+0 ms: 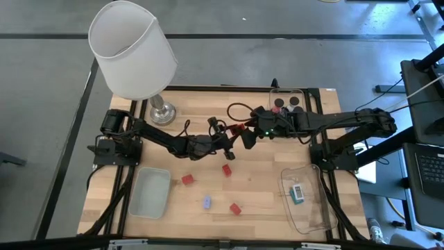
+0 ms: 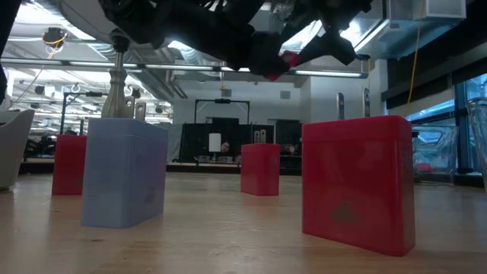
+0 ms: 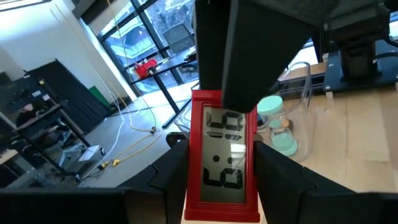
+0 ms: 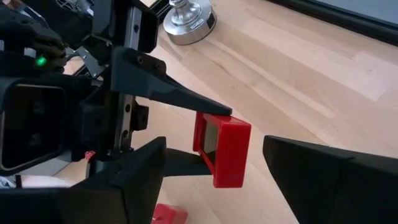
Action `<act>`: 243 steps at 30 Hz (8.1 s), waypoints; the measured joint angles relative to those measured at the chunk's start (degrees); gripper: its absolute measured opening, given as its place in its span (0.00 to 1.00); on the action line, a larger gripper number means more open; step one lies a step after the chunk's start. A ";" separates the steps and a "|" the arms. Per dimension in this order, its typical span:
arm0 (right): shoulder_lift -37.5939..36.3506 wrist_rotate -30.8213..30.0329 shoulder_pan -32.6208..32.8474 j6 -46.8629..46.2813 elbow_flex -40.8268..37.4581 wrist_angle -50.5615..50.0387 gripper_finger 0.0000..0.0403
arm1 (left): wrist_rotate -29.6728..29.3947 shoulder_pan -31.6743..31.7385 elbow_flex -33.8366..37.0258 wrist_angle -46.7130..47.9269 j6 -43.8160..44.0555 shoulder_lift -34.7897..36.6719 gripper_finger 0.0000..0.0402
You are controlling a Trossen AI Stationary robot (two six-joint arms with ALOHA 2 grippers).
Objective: Pick & Place Office items
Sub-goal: Put the orange digital clock into the bottom transparent bin, then put the left orange charger adapter into the white bin
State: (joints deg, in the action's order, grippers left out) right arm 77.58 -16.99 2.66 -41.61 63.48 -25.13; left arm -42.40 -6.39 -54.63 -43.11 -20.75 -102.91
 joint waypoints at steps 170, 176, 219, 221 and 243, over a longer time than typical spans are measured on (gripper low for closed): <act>7.19 -26.84 38.40 -54.90 0.02 -50.51 0.42 | 32.71 -18.76 -0.35 83.67 56.17 24.52 0.70; 7.19 -35.09 38.38 -54.81 0.02 -47.81 0.42 | 29.24 -21.47 -0.35 85.66 55.54 22.71 0.70; 14.34 -42.13 38.42 -53.54 0.02 -28.33 0.42 | 30.28 -21.99 -0.37 82.50 48.46 9.42 0.31; 14.34 -43.82 38.42 -53.50 0.02 -27.50 0.42 | 30.26 -21.97 -0.37 82.48 48.50 9.71 0.30; 14.36 -43.65 37.08 -47.88 0.02 -26.26 0.42 | 21.08 -33.64 -0.39 100.93 90.44 37.79 0.30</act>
State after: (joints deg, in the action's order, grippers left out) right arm 91.94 -60.64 39.73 -89.49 63.51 -51.39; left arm -21.32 -40.04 -55.02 57.82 69.69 -65.13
